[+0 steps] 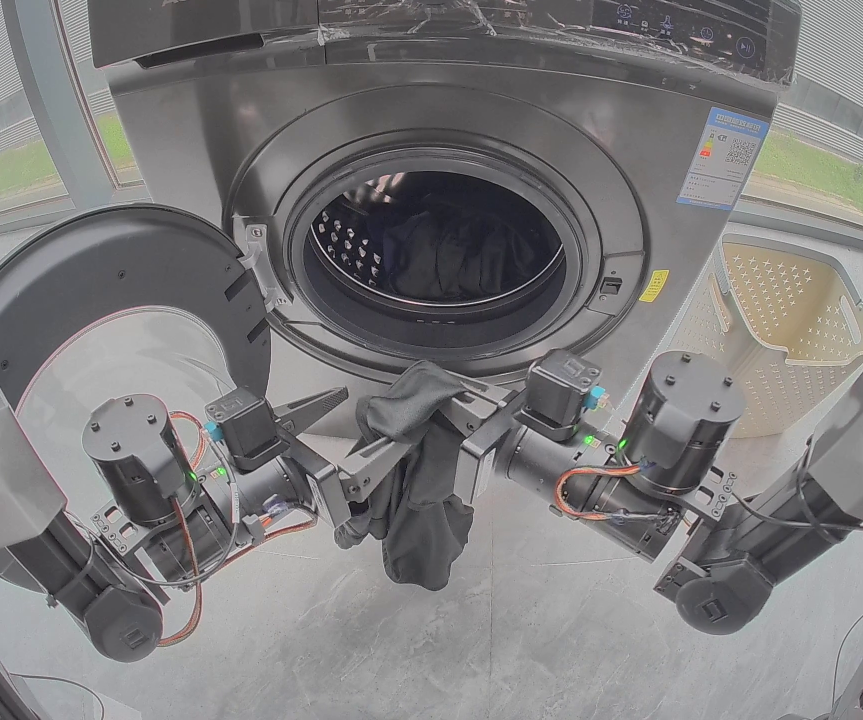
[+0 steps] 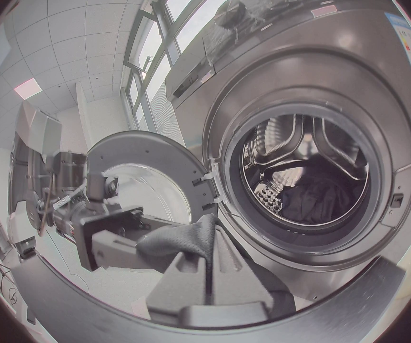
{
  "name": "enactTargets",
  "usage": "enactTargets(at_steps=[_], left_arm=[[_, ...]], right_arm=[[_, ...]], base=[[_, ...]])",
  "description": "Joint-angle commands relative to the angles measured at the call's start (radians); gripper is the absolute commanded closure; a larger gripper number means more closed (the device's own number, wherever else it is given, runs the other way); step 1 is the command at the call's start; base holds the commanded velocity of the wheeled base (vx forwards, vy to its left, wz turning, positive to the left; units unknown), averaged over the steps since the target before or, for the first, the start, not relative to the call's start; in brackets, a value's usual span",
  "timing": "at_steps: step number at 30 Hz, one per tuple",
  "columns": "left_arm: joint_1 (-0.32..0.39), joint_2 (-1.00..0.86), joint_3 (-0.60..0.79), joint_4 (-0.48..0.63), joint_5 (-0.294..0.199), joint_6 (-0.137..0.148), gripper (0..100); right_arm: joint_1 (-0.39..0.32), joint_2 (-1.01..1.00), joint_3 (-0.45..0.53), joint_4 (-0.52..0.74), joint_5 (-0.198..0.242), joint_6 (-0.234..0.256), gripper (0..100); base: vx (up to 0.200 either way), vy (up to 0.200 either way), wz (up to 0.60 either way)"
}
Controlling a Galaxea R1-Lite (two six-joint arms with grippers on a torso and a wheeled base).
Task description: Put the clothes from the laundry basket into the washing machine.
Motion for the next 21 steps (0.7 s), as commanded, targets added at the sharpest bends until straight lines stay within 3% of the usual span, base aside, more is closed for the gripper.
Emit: enactTargets(at_steps=[1, 7, 21], left_arm=[[0.012, 0.053, 0.011, -0.002, 0.000, -0.002, 0], [0.053, 0.113, 0.015, -0.004, -0.001, -0.001, 0], [0.061, 0.237, 0.058, -0.004, -0.019, 0.010, 0]], right_arm=[[0.001, -0.083, 0.041, -0.002, 0.001, 0.002, 100], [-0.001, -0.119, 0.060, 0.000, -0.004, 0.003, 100], [-0.015, -0.107, 0.006, 0.007, -0.036, 0.006, 100]], base=[[0.000, 0.000, 0.00], [0.000, 0.000, 0.00], [0.000, 0.000, 0.00]])
